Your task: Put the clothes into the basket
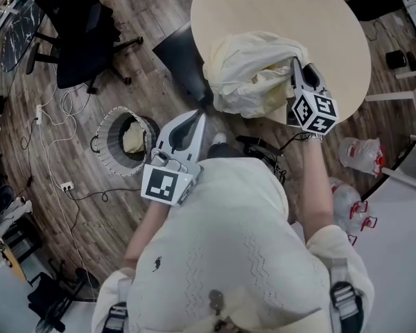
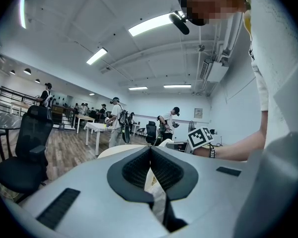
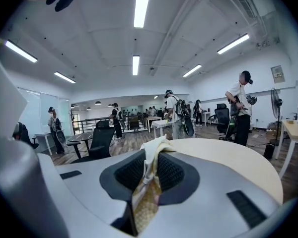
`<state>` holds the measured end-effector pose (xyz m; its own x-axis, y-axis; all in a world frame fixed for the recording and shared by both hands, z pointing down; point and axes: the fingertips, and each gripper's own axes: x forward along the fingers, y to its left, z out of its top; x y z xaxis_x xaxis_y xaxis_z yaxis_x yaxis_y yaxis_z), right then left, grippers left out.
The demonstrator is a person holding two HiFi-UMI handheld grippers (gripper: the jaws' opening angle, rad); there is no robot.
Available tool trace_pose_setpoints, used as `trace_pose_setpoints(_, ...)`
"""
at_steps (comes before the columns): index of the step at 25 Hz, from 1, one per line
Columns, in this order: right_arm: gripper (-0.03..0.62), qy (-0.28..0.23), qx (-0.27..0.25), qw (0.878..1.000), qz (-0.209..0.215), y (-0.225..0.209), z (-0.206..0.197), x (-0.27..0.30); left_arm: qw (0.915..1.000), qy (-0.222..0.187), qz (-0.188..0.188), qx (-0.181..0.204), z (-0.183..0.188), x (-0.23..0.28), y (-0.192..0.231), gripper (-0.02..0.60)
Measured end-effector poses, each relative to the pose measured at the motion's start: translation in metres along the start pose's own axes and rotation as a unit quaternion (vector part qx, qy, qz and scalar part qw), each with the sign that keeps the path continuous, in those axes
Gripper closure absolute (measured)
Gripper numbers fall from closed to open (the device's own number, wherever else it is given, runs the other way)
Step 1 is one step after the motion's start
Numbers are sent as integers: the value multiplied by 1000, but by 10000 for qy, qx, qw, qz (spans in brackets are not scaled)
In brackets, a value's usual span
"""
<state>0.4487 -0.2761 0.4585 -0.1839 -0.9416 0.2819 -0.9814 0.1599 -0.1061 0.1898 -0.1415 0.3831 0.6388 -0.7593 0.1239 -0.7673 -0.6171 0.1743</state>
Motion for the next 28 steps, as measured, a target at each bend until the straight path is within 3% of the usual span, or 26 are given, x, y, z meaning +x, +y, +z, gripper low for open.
trace_pose_setpoints(13, 523, -425, -199, 9989, 43, 61, 48, -15, 9996, -158, 219, 29, 17, -58, 33, 561)
trace_pose_setpoints(28, 523, -1011, -541, 9934, 88, 143, 106, -46, 9995, -268, 178, -81, 26, -113, 74, 561)
